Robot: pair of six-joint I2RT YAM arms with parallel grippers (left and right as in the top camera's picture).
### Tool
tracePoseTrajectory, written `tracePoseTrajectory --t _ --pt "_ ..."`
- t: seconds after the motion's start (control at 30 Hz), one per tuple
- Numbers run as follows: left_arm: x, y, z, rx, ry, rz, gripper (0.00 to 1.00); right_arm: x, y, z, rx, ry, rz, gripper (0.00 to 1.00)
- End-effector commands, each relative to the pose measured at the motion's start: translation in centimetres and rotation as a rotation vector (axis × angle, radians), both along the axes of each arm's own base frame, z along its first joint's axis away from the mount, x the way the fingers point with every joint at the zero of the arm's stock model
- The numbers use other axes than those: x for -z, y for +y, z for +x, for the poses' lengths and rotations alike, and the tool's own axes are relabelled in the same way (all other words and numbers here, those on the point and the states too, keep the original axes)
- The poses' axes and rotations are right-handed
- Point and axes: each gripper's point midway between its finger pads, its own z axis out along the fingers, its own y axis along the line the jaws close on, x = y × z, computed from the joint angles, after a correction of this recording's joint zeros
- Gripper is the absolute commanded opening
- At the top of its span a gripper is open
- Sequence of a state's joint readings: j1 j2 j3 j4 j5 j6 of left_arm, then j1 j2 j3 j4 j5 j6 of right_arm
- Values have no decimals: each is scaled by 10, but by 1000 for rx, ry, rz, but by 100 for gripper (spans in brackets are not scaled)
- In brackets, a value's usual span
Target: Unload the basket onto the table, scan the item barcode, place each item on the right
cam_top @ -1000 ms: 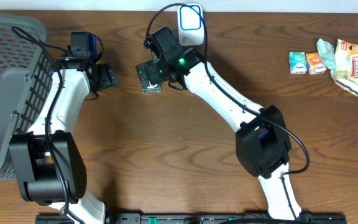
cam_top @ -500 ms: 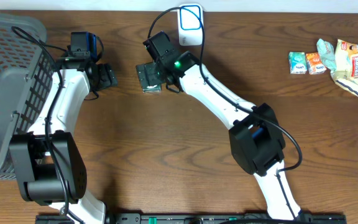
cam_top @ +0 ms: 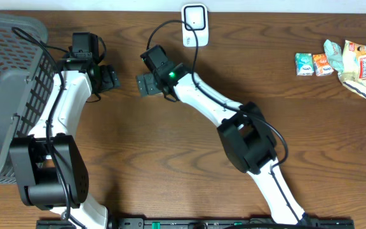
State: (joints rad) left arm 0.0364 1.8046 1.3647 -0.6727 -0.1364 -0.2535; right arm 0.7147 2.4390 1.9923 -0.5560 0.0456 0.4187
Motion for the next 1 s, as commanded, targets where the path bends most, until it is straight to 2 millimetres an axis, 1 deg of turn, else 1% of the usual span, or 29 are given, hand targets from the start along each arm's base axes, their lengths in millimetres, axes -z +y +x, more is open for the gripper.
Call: tracePoseTrajectory --t 0.0,0.13,0.3,0.33,0.4,0.47,0.53,0.63,0.67,0.73,0.83,0.93,0.97 --pt "2 1 -2 10 9 9 98 13 0 -2 21 3 -28 99" --pt "2 1 -2 10 9 9 97 15 -8 -1 44 -8 -68 96" --pt "2 1 -2 10 9 9 97 18 -30 2 92 -21 -159 96" --pt "2 1 -2 10 9 9 98 20 -35 2 99 -14 -176 95" --pt "2 1 -2 10 9 9 98 20 -39 0 100 -5 -187 92" --pt "2 1 -2 10 9 9 97 15 -45 0 111 -6 -208 89" --pt "2 1 -2 10 9 9 97 4 -55 0 130 -19 -239 84" --pt "2 1 -2 10 9 9 98 -15 -71 1 197 -32 -264 70" --pt "2 1 -2 10 9 9 98 -22 -76 0 229 -30 -265 67" --pt "2 1 -2 10 9 9 98 -33 -83 -2 262 -22 -255 66" --pt "2 1 -2 10 9 9 98 -48 -85 -6 296 -3 -215 67" --pt "2 1 -2 10 9 9 98 -68 -78 -8 284 5 -138 68" --pt "2 1 -2 10 9 9 98 -81 -67 -6 266 -5 -71 70"
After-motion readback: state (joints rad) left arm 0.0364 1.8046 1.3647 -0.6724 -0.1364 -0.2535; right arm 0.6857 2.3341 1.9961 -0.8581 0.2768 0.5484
